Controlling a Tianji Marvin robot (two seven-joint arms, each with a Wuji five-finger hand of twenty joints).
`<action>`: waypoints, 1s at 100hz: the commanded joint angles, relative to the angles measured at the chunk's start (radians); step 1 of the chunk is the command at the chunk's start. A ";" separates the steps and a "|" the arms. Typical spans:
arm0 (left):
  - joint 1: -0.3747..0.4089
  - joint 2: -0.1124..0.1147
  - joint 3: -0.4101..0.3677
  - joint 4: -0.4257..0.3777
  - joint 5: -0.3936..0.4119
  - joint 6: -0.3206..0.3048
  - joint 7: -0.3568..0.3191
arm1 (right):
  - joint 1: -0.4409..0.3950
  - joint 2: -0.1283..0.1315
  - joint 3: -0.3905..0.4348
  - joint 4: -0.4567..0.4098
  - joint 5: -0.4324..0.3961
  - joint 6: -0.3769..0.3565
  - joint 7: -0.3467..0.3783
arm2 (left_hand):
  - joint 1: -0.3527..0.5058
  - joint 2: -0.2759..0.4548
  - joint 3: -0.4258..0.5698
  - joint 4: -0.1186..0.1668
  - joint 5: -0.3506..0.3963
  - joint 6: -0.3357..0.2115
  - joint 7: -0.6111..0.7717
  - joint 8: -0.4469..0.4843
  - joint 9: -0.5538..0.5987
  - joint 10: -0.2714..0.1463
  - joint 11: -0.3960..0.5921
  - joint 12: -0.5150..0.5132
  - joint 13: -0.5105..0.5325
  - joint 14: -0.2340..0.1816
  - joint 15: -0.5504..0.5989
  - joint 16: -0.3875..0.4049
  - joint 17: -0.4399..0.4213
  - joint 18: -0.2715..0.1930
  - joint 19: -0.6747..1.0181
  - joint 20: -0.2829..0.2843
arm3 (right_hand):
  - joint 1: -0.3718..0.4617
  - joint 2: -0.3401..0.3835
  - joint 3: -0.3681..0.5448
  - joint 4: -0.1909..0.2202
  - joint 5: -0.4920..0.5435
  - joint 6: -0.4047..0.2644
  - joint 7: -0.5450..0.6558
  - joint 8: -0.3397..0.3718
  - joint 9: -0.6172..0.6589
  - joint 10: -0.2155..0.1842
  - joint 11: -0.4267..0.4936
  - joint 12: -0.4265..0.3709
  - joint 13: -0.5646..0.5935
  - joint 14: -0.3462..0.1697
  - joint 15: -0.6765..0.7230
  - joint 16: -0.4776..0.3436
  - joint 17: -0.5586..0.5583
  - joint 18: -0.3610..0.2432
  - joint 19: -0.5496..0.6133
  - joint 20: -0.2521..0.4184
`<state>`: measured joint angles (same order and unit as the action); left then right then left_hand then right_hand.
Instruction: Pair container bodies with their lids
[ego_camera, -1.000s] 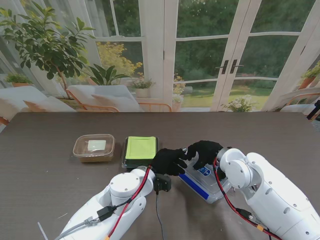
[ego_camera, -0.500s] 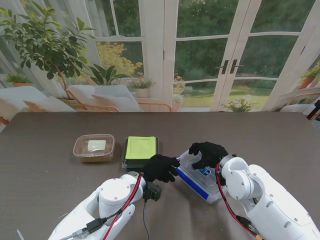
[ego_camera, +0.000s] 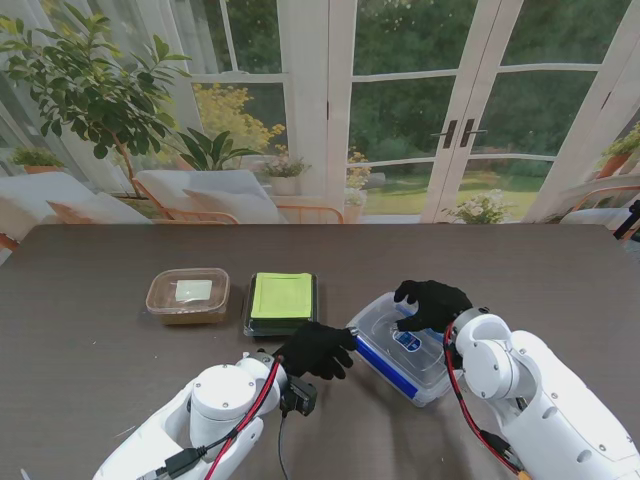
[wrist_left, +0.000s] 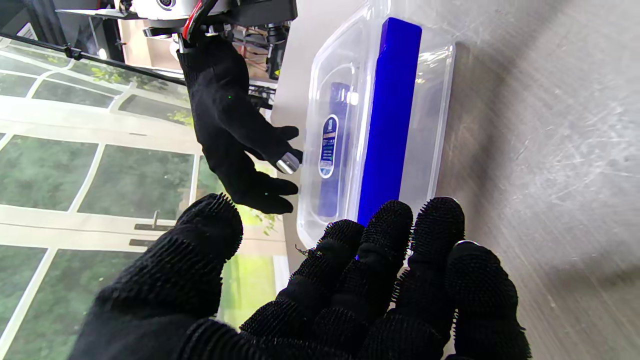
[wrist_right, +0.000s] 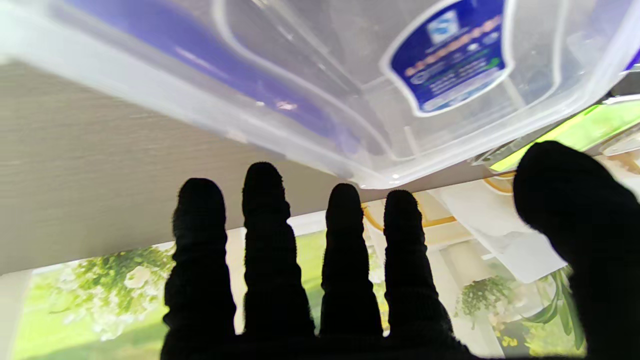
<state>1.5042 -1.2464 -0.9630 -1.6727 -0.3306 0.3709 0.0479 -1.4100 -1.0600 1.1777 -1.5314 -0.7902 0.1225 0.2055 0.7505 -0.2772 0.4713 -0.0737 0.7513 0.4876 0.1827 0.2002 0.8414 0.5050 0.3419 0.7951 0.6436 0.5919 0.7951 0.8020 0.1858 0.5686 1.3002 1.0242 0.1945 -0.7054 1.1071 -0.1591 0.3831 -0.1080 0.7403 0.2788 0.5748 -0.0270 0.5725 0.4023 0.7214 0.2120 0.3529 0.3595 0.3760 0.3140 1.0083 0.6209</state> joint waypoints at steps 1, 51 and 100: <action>0.010 -0.001 0.002 -0.016 0.001 0.014 -0.022 | -0.010 0.007 0.013 0.014 -0.016 -0.001 0.012 | 0.022 0.026 -0.035 0.001 0.013 -0.005 -0.008 0.001 0.044 0.009 -0.003 -0.005 0.033 0.045 0.028 0.016 0.008 -0.043 0.016 0.018 | -0.053 0.031 -0.024 0.012 -0.014 0.010 0.004 -0.009 -0.001 0.023 0.004 -0.015 0.030 -0.010 0.014 0.012 -0.080 0.006 -0.015 -0.017; -0.032 0.034 0.041 -0.017 0.152 0.111 -0.119 | -0.056 0.034 0.111 -0.001 -0.135 0.011 0.133 | 0.057 0.100 -0.177 0.011 0.026 -0.001 -0.044 -0.016 0.049 0.035 -0.104 -0.064 0.003 0.056 -0.016 -0.004 -0.011 -0.049 -0.003 0.027 | -0.095 0.160 -0.146 0.044 -0.040 0.105 0.053 0.004 0.004 0.063 0.036 0.000 0.061 -0.021 0.076 0.038 -0.051 -0.012 0.030 -0.022; -0.140 0.003 0.124 0.095 0.139 0.102 -0.108 | -0.061 0.040 0.115 0.017 -0.121 -0.023 0.163 | 0.077 0.132 -0.228 0.014 0.002 -0.002 -0.078 -0.060 0.027 0.034 -0.148 -0.132 -0.044 0.047 -0.099 -0.043 -0.051 -0.071 -0.021 -0.014 | -0.093 0.177 -0.169 0.055 0.099 0.075 0.087 0.021 0.094 0.051 0.046 0.012 0.118 -0.027 0.120 0.054 -0.010 -0.016 0.070 -0.025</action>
<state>1.3726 -1.2288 -0.8413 -1.5809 -0.1873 0.4803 -0.0453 -1.4660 -1.0180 1.3019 -1.5194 -0.9141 0.1073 0.3559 0.8012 -0.1633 0.2796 -0.0737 0.7645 0.4904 0.1165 0.1480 0.8736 0.5236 0.1983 0.6781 0.6138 0.5968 0.7068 0.7665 0.1523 0.5581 1.2797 1.0130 0.1325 -0.5413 0.9598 -0.1253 0.4652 -0.0189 0.8176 0.2888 0.6401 0.0135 0.6058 0.3987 0.8022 0.1899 0.4639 0.3992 0.3795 0.3073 1.0396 0.6198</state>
